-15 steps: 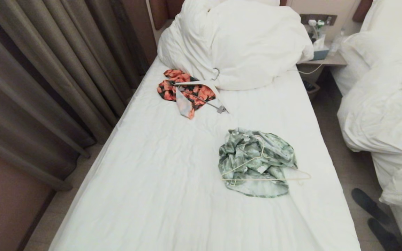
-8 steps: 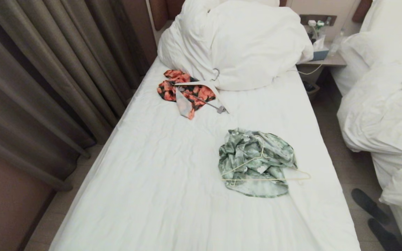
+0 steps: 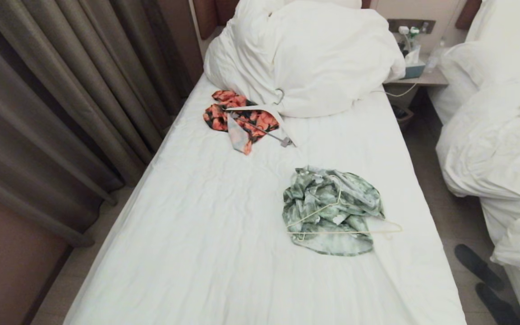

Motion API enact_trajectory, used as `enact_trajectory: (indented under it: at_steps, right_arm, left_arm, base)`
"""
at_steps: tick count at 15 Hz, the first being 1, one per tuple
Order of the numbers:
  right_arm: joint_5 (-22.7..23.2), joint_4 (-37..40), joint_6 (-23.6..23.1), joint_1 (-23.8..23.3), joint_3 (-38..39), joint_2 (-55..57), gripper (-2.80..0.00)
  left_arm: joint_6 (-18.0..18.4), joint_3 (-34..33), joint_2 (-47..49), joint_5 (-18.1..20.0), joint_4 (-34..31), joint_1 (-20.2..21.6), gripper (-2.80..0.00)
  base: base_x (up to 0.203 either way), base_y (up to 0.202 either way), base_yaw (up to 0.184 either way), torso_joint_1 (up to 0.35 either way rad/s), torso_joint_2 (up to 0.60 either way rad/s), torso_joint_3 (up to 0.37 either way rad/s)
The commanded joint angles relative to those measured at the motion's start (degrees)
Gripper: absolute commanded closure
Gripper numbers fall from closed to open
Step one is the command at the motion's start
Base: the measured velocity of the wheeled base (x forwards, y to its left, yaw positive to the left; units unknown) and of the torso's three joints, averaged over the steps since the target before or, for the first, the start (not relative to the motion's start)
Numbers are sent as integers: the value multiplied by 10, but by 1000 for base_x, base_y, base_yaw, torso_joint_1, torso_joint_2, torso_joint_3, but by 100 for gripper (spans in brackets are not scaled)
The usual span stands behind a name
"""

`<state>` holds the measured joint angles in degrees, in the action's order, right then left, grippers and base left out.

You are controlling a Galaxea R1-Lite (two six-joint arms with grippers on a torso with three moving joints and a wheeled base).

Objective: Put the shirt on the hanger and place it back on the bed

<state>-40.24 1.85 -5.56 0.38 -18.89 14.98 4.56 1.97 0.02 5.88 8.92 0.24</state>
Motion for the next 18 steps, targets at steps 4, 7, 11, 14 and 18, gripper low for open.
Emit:
enact_trajectory:
  at_steps: [4, 7, 11, 14, 18]
  right_arm:
    - [168, -2, 5, -3, 79, -104, 0]
    - [339, -11, 82, -1, 131, -150, 0]
    - [408, -17, 80, -1, 169, -150, 0]
    - [408, -16, 33, -1, 185, -150, 0]
    - [410, -15, 12, -1, 189, -149, 0]
  left_arm:
    - [7, -20, 0, -3, -29, 0, 0]
    - [53, -20, 0, -34, -80, 0, 0]
    - [43, -20, 0, -35, -94, 0, 0]
    - [11, -20, 0, -36, -95, -1, 0]
    - [3, -20, 0, -39, -93, -1, 0]
  base:
    - [0, 0, 0, 0, 0, 0]
    - [0, 0, 0, 0, 0, 0]
    - [0, 0, 0, 0, 0, 0]
    - [0, 0, 0, 0, 0, 0]
    - [0, 0, 0, 0, 0, 0]
